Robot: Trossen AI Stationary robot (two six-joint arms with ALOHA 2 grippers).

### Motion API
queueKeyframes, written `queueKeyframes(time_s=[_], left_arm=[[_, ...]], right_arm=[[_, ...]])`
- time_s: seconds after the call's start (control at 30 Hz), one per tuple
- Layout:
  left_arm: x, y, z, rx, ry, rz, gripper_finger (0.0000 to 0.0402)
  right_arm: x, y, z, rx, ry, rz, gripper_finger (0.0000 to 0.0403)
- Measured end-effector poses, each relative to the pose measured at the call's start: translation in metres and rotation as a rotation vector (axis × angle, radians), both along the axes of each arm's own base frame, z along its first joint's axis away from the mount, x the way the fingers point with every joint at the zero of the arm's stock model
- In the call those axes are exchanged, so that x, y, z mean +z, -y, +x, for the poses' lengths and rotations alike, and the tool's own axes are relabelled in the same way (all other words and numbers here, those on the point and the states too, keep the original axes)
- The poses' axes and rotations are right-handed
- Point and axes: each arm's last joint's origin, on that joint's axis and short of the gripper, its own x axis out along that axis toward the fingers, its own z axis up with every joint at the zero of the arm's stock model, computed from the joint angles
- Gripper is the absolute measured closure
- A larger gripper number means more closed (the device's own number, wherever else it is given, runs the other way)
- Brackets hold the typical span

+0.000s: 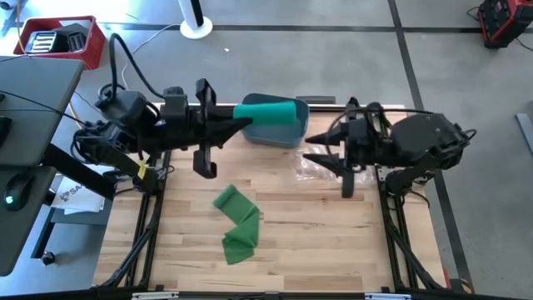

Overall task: Roll bandage
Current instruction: Roll the blue bandage

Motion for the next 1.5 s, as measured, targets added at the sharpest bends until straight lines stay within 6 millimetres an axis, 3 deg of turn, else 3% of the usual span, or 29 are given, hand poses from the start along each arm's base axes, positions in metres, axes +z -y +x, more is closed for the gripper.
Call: queueKeyframes(time_s=[0.33, 0.57, 0.87, 1.03, 1.33, 1.5], left_arm=[[-0.001, 0.002, 0.004, -0.088, 0.016, -0.037, 0.0396], [-0.001, 0.002, 0.006, -0.096, 0.026, -0.053, 0.0396], [-0.002, 0.003, 0.007, -0.095, 0.023, -0.053, 0.0396], [-0.002, 0.003, 0.007, -0.095, 0.022, -0.052, 0.0396], [-0.002, 0.003, 0.007, -0.095, 0.021, -0.052, 0.0396], [-0.002, 0.003, 0.007, -0.095, 0.023, -0.053, 0.0396]], right_arm=[[-0.01, 0.006, 0.034, -0.053, 0.002, -0.012, 0.0253], [-0.003, -0.002, 0.051, 0.074, 0.121, -0.084, 0.0253], [-0.005, -0.008, 0.058, 0.148, 0.129, -0.14, 0.0253], [-0.006, -0.009, 0.055, 0.04, 0.114, -0.147, 0.0253], [-0.004, -0.012, 0.062, 0.026, 0.168, -0.09, 0.0218], [-0.001, -0.009, 0.062, -0.08, 0.198, -0.094, 0.0239]])
